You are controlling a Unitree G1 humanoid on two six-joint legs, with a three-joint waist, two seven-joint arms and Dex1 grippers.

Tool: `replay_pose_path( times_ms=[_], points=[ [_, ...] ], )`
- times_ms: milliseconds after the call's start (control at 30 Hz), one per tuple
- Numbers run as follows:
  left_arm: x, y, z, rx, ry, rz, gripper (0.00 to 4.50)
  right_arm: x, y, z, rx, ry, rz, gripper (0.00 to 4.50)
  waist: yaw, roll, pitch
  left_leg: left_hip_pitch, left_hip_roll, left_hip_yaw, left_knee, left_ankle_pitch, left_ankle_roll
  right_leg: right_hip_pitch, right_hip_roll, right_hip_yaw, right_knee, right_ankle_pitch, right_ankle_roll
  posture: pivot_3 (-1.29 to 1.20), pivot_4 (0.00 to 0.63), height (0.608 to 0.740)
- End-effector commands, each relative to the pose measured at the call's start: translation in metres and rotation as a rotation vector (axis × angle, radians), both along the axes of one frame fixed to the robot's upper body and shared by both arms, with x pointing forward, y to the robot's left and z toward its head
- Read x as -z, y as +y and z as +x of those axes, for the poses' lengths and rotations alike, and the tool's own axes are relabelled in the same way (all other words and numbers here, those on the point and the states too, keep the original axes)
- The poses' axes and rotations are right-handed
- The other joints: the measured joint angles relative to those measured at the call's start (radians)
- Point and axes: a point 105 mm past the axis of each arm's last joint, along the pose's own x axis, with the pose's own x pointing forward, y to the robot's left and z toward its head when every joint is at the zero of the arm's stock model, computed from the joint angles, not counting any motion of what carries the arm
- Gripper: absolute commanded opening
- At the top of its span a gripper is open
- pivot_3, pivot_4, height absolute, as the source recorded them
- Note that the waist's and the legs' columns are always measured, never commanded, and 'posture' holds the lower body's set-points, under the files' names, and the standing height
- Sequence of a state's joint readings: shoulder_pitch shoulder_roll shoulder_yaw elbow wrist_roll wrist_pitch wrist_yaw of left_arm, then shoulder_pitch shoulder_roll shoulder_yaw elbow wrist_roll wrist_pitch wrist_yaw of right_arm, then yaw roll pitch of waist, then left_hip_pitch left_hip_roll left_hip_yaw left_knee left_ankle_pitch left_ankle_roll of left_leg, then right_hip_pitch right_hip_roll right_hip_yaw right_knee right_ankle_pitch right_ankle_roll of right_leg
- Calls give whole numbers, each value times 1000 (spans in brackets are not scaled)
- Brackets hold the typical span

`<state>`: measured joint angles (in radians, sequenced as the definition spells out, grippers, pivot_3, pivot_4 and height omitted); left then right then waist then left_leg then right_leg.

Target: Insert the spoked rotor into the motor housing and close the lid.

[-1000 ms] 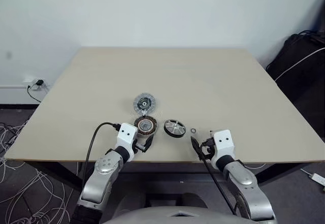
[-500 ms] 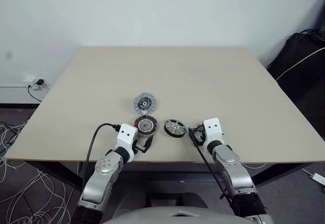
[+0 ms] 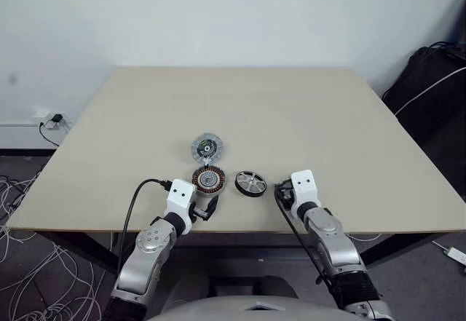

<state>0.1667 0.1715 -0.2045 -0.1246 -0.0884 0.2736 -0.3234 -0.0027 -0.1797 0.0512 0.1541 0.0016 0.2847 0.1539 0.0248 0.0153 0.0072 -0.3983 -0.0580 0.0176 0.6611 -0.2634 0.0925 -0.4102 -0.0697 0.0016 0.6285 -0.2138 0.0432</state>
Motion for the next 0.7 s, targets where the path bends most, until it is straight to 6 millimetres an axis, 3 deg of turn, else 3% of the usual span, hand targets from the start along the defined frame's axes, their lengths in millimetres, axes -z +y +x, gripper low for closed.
replay_pose_path(
  times_ms=[33, 133, 467, 700],
  points=[
    [-19, -1, 7, 2, -81, -10, 4500, -9, 2, 3, 0, -42, 6, 1557, 1, 0, 0, 0, 0, 0, 0, 0, 0, 0, 0, 0, 0, 0, 0, 0, 0, 740],
    [-19, -1, 7, 3, -81, -9, 4500, -10, 4, 1, 0, -41, 23, 671, 1, 0, 0, 0, 0, 0, 0, 0, 0, 0, 0, 0, 0, 0, 0, 0, 0, 740],
    [-19, -2, 8, 6, -82, -9, 4500, -19, 9, -2, -11, -68, 44, 672, -1, 0, 0, 0, 0, 0, 0, 0, 0, 0, 0, 0, 0, 0, 0, 0, 0, 740],
    [-19, -2, 7, 6, -81, -10, 4500, -64, 21, 8, -71, -216, 61, 672, -3, 1, 0, 0, 0, 0, 0, 0, 0, 0, 0, 0, 0, 0, 0, 0, 0, 740]
  ],
)
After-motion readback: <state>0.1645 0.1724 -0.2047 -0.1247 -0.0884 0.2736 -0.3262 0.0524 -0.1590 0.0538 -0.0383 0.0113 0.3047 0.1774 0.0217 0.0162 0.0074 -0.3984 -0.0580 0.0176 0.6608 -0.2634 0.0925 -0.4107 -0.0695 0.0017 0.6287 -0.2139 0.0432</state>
